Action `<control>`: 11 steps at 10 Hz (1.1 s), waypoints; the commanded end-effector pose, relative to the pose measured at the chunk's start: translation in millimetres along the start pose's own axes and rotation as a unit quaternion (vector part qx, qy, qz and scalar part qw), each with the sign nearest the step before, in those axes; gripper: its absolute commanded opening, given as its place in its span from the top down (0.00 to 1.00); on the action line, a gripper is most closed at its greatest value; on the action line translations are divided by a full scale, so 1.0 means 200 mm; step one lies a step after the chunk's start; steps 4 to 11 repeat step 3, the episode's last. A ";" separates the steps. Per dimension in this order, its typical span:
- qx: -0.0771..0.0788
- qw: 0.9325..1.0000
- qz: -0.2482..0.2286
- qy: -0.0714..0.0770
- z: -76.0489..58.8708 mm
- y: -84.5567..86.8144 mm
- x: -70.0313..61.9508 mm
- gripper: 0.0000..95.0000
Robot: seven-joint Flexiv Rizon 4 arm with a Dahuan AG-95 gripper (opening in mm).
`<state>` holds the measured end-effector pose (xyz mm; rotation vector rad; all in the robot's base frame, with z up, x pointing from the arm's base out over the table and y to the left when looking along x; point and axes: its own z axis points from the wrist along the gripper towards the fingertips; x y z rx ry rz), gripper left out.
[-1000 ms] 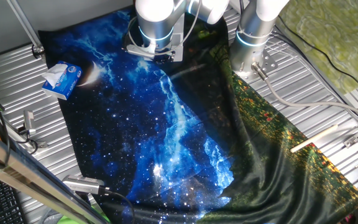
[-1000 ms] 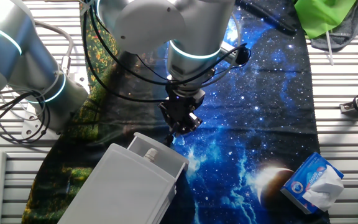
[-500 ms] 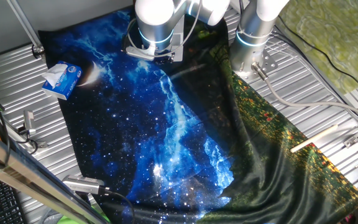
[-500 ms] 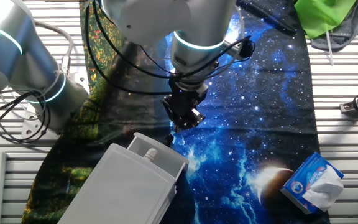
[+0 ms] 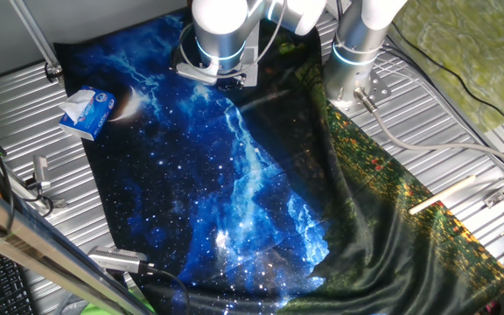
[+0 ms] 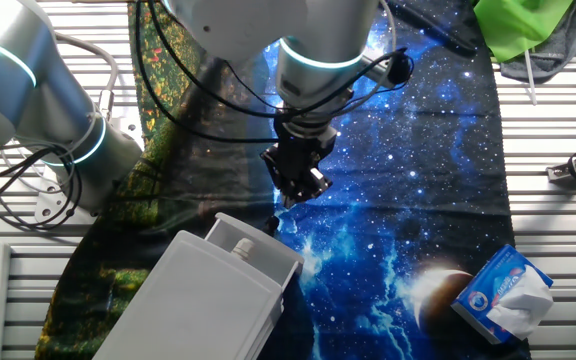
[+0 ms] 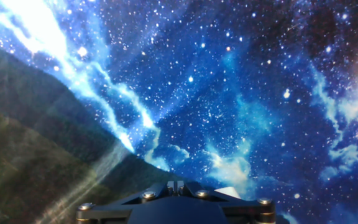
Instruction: Grasp the handle and open the drawer
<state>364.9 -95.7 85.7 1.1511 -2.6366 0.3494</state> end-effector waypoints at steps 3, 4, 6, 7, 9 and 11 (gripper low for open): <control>0.004 1.000 -0.017 0.003 -0.03 0.00 0.01 1.00; 0.004 1.000 -0.017 0.003 -0.03 0.00 0.01 1.00; 0.004 1.000 -0.017 0.003 -0.03 0.00 0.01 1.00; 0.004 1.000 -0.017 0.003 -0.03 0.00 0.01 1.00; 0.004 1.000 -0.017 0.003 -0.03 0.00 0.01 1.00; 0.004 1.000 -0.017 0.003 -0.03 0.00 0.01 1.00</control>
